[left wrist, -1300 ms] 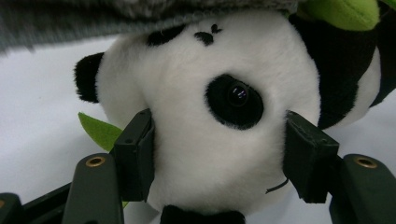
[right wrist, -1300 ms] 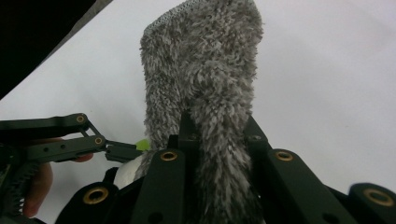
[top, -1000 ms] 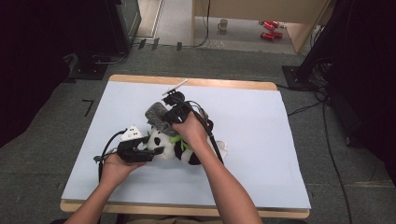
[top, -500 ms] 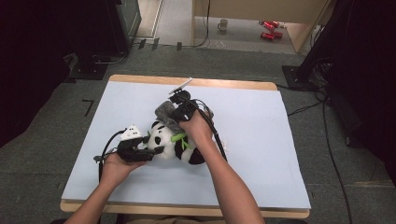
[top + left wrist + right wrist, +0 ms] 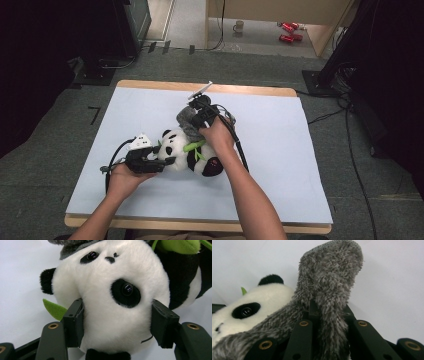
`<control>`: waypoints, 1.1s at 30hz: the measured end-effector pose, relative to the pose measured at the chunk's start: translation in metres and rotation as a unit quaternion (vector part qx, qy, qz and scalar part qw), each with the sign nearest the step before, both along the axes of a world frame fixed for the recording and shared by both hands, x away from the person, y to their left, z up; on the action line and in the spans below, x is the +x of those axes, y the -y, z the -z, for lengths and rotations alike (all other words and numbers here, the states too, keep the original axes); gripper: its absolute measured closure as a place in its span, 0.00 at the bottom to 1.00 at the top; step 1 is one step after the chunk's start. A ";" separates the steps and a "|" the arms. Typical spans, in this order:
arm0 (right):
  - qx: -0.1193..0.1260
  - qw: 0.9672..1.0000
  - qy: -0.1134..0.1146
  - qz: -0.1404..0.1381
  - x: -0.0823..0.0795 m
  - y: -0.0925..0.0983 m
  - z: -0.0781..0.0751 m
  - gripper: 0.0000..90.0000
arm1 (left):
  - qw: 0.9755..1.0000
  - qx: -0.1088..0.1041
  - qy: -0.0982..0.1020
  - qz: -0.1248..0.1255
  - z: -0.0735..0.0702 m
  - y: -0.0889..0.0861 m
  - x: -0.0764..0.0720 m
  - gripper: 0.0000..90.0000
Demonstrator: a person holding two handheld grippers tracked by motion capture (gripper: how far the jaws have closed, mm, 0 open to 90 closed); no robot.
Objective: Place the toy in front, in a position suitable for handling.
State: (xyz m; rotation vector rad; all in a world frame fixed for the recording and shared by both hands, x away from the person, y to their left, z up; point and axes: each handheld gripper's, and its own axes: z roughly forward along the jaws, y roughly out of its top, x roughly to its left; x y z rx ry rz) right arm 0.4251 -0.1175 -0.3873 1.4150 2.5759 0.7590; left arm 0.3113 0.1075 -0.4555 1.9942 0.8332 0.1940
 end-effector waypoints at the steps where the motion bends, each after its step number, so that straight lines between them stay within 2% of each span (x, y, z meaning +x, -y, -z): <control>1: 0.005 1.000 0.000 0.001 0.000 0.000 -0.002 0.87 | 1.000 0.000 -0.001 0.000 0.000 0.000 0.000 0.41; 7: 0.028 1.000 0.013 -0.003 0.001 -0.006 -0.021 0.87 | 1.000 -0.001 0.000 -0.001 0.000 0.000 0.000 0.41; 13: 0.054 0.998 0.016 -0.027 -0.004 -0.027 -0.035 0.87 | 1.000 -0.002 -0.001 -0.003 0.000 0.000 0.000 0.41; 16: 0.066 0.997 0.009 -0.042 -0.007 -0.039 -0.035 0.87 | 1.000 -0.001 -0.001 -0.002 0.000 0.000 0.000 0.42; 20: 0.080 0.994 -0.011 -0.067 -0.014 -0.055 -0.026 0.87 | 1.000 0.002 -0.002 -0.006 -0.001 0.001 0.000 0.43; 23: 0.071 0.994 -0.028 -0.076 -0.018 -0.060 -0.014 0.87 | 1.000 0.010 0.000 -0.007 -0.001 0.002 -0.001 0.45; 25: 0.068 0.994 -0.031 -0.075 -0.019 -0.055 -0.007 0.87 | 1.000 0.015 0.003 0.000 0.001 0.001 0.000 0.49; 26: 0.082 0.994 -0.037 -0.068 -0.018 -0.049 -0.004 0.87 | 1.000 0.016 0.003 0.001 0.001 0.001 0.000 0.51; 28: 0.090 0.993 -0.039 -0.058 -0.017 -0.039 -0.003 0.87 | 1.000 0.014 0.000 -0.002 0.001 0.002 0.001 0.53; 31: 0.059 0.997 -0.019 -0.052 -0.015 -0.025 -0.003 0.87 | 1.000 0.008 -0.005 -0.006 0.001 0.002 0.002 0.53; 33: 0.050 0.998 -0.021 -0.039 -0.013 -0.018 -0.004 0.87 | 1.000 0.008 -0.006 -0.007 0.001 0.001 0.002 0.53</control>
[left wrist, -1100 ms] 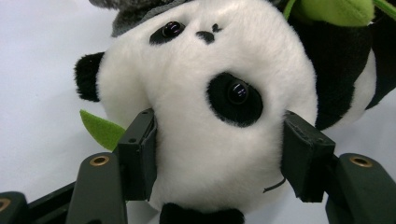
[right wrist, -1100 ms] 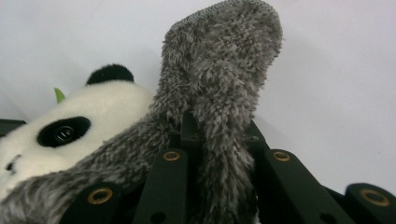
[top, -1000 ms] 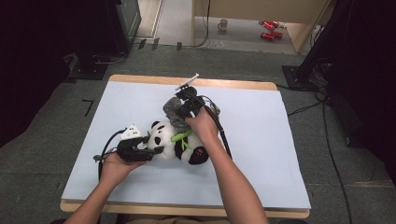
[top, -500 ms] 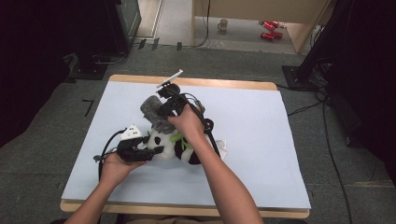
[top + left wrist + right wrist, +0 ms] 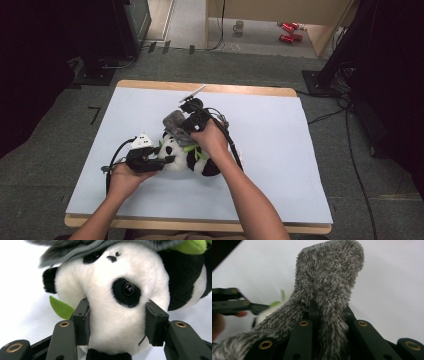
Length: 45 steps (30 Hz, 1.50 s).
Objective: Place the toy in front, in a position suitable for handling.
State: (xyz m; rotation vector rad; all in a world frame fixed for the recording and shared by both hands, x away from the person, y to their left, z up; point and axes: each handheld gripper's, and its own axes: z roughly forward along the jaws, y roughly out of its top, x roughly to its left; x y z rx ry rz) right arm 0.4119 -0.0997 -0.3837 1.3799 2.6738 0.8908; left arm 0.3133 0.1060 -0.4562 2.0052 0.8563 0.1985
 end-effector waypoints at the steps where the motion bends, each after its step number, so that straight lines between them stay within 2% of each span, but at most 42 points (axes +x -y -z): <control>1: -0.012 1.000 0.005 0.005 0.001 0.004 0.000 0.87 | 1.000 0.000 -0.001 -0.001 0.000 0.000 0.000 0.53; 3: -0.053 0.998 0.010 0.017 0.002 0.013 0.002 0.88 | 1.000 -0.003 -0.003 -0.001 0.000 -0.001 0.000 0.53; 4: -0.047 0.999 0.002 0.023 0.003 0.020 0.004 0.88 | 1.000 -0.004 -0.002 0.000 0.000 -0.001 0.000 0.53; 5: -0.030 0.999 -0.005 0.025 0.003 0.025 0.005 0.88 | 1.000 -0.004 0.000 0.002 0.000 -0.001 0.000 0.53; 8: 0.001 0.999 -0.023 0.035 0.003 0.037 0.002 0.88 | 1.000 -0.004 0.005 0.000 0.001 -0.001 -0.002 0.53; 11: -0.012 0.999 0.000 0.043 0.002 0.038 -0.006 0.88 | 1.000 -0.009 0.001 -0.001 0.001 -0.002 0.000 0.53; 15: 0.035 0.999 0.002 0.039 0.000 0.038 -0.021 0.88 | 1.000 -0.019 0.001 -0.005 0.002 -0.003 0.002 0.52; 18: 0.048 0.998 0.012 0.032 -0.002 0.033 -0.033 0.88 | 0.999 -0.034 -0.008 -0.012 0.002 -0.004 0.005 0.50; 22: 0.065 0.998 0.017 0.014 -0.009 0.018 -0.043 0.88 | 1.000 -0.026 -0.011 -0.012 0.000 -0.004 0.005 0.51; 24: 0.065 0.998 0.019 0.003 -0.013 0.009 -0.045 0.88 | 0.999 -0.025 -0.015 -0.014 -0.001 -0.003 0.006 0.52; 27: 0.060 0.998 0.013 -0.013 -0.018 -0.006 -0.040 0.88 | 0.999 -0.025 -0.025 -0.019 -0.004 -0.003 0.008 0.52; 30: 0.050 0.998 0.001 -0.023 -0.019 -0.018 -0.027 0.88 | 0.999 -0.027 -0.034 -0.025 -0.005 -0.002 0.009 0.52; 32: 0.044 0.999 -0.006 -0.024 -0.018 -0.022 -0.017 0.88 | 0.999 -0.019 -0.033 -0.026 -0.005 -0.002 0.008 0.52; 34: 0.041 0.999 -0.009 -0.021 -0.017 -0.021 -0.013 0.89 | 0.999 -0.017 -0.033 -0.026 -0.005 -0.002 0.008 0.52; 39: 0.027 0.999 0.008 -0.023 -0.019 -0.014 -0.007 0.89 | 0.999 -0.011 -0.036 -0.029 -0.005 0.000 0.009 0.52; 42: 0.029 1.000 0.004 -0.012 -0.017 -0.003 -0.006 0.89 | 0.999 -0.010 -0.034 -0.031 -0.005 0.001 0.009 0.53; 45: 0.012 1.000 0.006 0.004 -0.014 0.008 -0.005 0.89 | 0.999 -0.016 -0.040 -0.030 -0.004 -0.001 0.011 0.53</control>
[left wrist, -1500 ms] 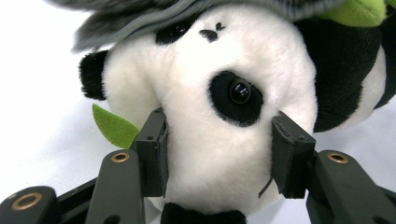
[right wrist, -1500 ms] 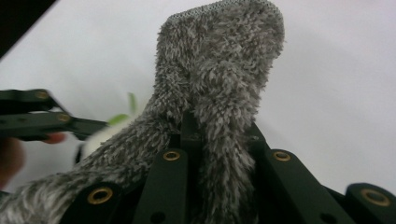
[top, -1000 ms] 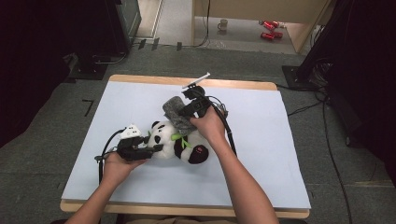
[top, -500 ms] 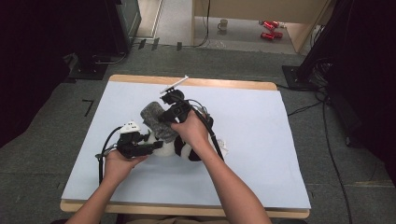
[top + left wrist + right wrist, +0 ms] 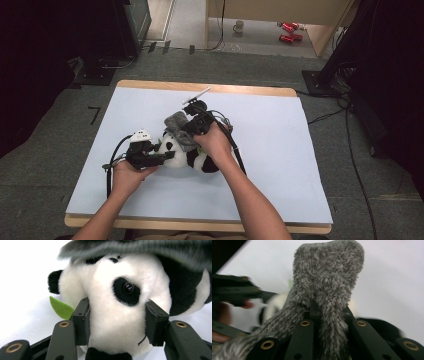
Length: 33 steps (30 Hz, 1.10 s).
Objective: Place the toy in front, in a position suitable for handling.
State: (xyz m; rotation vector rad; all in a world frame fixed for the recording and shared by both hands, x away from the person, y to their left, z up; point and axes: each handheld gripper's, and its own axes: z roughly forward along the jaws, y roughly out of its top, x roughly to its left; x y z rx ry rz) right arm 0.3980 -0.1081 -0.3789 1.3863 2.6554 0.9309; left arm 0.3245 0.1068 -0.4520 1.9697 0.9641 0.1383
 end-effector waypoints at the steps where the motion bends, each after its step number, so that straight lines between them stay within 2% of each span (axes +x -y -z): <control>1: -0.012 1.000 -0.001 0.008 0.002 0.006 0.002 0.89 | 1.000 -0.001 -0.001 0.000 0.000 0.000 0.000 0.53; 3: -0.032 0.999 -0.008 0.019 0.004 0.017 0.007 0.89 | 1.000 -0.005 -0.002 0.002 0.001 -0.001 0.001 0.53; 4: -0.025 0.999 -0.016 0.021 0.005 0.023 0.009 0.89 | 1.000 -0.003 0.000 0.003 0.000 0.000 0.001 0.53; 5: -0.006 1.000 -0.018 0.024 0.004 0.028 0.011 0.89 | 1.000 -0.005 0.001 0.003 0.000 0.000 0.000 0.53; 8: -0.022 1.000 0.003 0.018 0.002 0.035 0.009 0.89 | 1.000 -0.008 0.002 0.000 0.000 0.001 0.001 0.53; 11: -0.034 0.999 0.012 0.019 0.005 0.036 0.006 0.89 | 1.000 -0.014 -0.002 -0.001 0.000 0.000 0.002 0.53; 14: -0.036 0.999 0.012 0.030 0.008 0.038 0.003 0.89 | 1.000 -0.021 -0.009 -0.006 0.000 -0.001 0.003 0.53; 17: -0.053 0.997 0.028 0.044 0.012 0.041 -0.005 0.89 | 1.000 -0.024 -0.014 -0.008 0.000 -0.002 0.004 0.53; 19: -0.054 0.997 0.035 0.051 0.015 0.041 -0.013 0.89 | 1.000 -0.024 -0.016 -0.008 0.000 -0.002 0.004 0.53; 20: -0.051 0.997 0.036 0.054 0.015 0.040 -0.017 0.89 | 1.000 -0.021 -0.014 -0.007 0.000 -0.002 0.004 0.53; 23: -0.022 0.998 0.034 0.046 0.017 0.034 -0.027 0.89 | 1.000 -0.015 -0.011 -0.006 -0.001 -0.002 0.003 0.53; 27: 0.000 0.999 0.036 0.022 0.015 0.014 -0.035 0.89 | 1.000 -0.019 -0.015 -0.005 -0.002 -0.002 0.004 0.53; 30: 0.015 1.000 0.026 0.002 0.012 -0.006 -0.033 0.89 | 1.000 -0.013 -0.018 -0.004 -0.004 -0.001 0.006 0.53; 33: 0.015 1.000 0.009 -0.015 0.012 -0.022 -0.023 0.89 | 1.000 -0.013 -0.020 -0.008 -0.005 0.000 0.007 0.53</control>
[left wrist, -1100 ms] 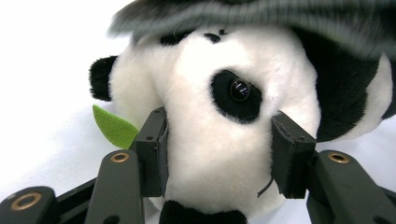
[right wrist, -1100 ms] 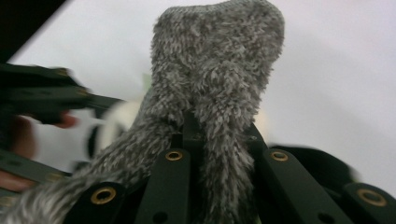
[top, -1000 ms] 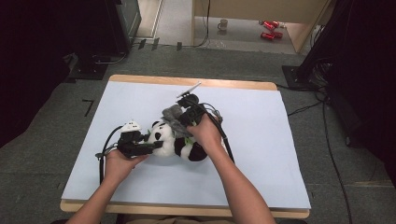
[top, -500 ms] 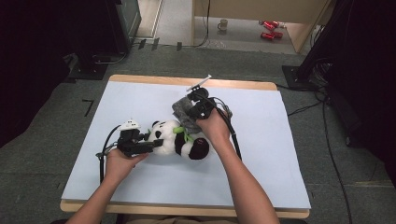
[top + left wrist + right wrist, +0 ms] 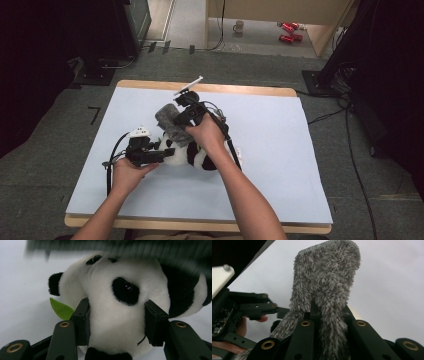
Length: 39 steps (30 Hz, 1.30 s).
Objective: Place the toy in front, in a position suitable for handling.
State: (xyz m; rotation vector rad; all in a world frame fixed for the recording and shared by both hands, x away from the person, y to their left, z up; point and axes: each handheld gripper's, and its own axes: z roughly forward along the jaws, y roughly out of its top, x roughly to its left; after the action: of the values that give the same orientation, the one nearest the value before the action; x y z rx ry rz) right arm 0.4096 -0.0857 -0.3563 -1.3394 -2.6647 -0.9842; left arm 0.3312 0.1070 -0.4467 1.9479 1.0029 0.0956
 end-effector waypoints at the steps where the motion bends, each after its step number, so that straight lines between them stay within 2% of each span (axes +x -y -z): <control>1: -0.002 1.000 -0.009 -0.008 0.000 -0.006 0.005 0.89 | 1.000 0.003 0.001 0.002 0.000 0.000 0.000 0.53; 5: -0.006 1.000 -0.022 -0.019 0.004 -0.015 0.019 0.89 | 1.000 0.004 0.008 0.006 0.002 -0.001 0.000 0.53; 7: -0.020 0.999 -0.014 -0.033 0.008 -0.016 0.027 0.89 | 1.000 -0.004 0.006 0.004 0.005 -0.003 0.001 0.52; 8: -0.020 0.999 -0.010 -0.042 0.011 -0.015 0.032 0.89 | 1.000 -0.008 0.006 0.002 0.006 -0.003 0.002 0.52; 10: -0.014 0.999 -0.010 -0.038 0.016 -0.011 0.035 0.89 | 1.000 -0.010 0.006 0.001 0.006 -0.003 0.002 0.52; 13: -0.029 0.999 -0.016 -0.007 0.023 -0.005 0.041 0.89 | 1.000 -0.004 0.011 0.004 0.005 -0.002 0.000 0.52; 14: -0.024 0.999 -0.023 0.002 0.026 -0.002 0.043 0.89 | 1.000 -0.004 0.012 0.004 0.005 -0.002 0.000 0.52; 15: -0.017 0.999 -0.027 0.004 0.028 0.001 0.045 0.89 | 1.000 -0.004 0.012 0.005 0.005 -0.002 0.001 0.52; 17: -0.022 0.999 -0.027 0.004 0.030 0.002 0.047 0.89 | 1.000 -0.005 0.012 0.005 0.006 -0.002 0.001 0.52; 18: -0.046 0.999 -0.016 0.004 0.032 0.001 0.047 0.89 | 1.000 -0.005 0.013 0.004 0.005 -0.002 0.001 0.52; 20: -0.077 0.997 -0.011 0.012 0.036 0.002 0.050 0.89 | 1.000 -0.004 0.015 0.004 0.005 -0.002 0.000 0.52; 24: -0.085 0.996 -0.023 0.032 0.041 0.012 0.055 0.90 | 1.000 -0.004 0.021 0.007 0.004 -0.001 0.000 0.52; 26: -0.118 0.992 -0.016 0.041 0.042 0.018 0.055 0.90 | 1.000 -0.003 0.021 0.009 0.004 -0.002 0.000 0.52; 27: -0.125 0.991 -0.019 0.041 0.043 0.022 0.056 0.89 | 1.000 -0.002 0.022 0.010 0.004 -0.001 0.000 0.52; 29: -0.092 0.993 -0.034 0.066 0.043 0.032 0.056 0.89 | 1.000 -0.001 0.025 0.011 0.003 0.000 0.000 0.52; 30: -0.084 0.993 -0.032 0.071 0.042 0.035 0.055 0.89 | 1.000 -0.001 0.025 0.011 0.003 0.000 0.000 0.52; 34: -0.091 0.993 0.003 0.076 0.041 0.033 0.048 0.89 | 1.000 -0.005 0.017 0.002 0.002 0.000 0.001 0.52; 37: -0.074 0.994 0.013 0.080 0.041 0.034 0.036 0.89 | 1.000 -0.004 0.015 0.003 0.002 0.000 0.002 0.53; 39: -0.059 0.995 0.030 0.074 0.039 0.036 0.024 0.89 | 1.000 -0.004 0.009 0.004 0.000 0.000 0.004 0.53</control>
State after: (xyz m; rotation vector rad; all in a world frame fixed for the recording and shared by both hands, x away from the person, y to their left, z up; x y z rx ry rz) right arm 0.4482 -0.1215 -0.3803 -1.5768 -2.7407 -0.9037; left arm 0.3348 0.1069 -0.4466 1.9407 0.9826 0.1049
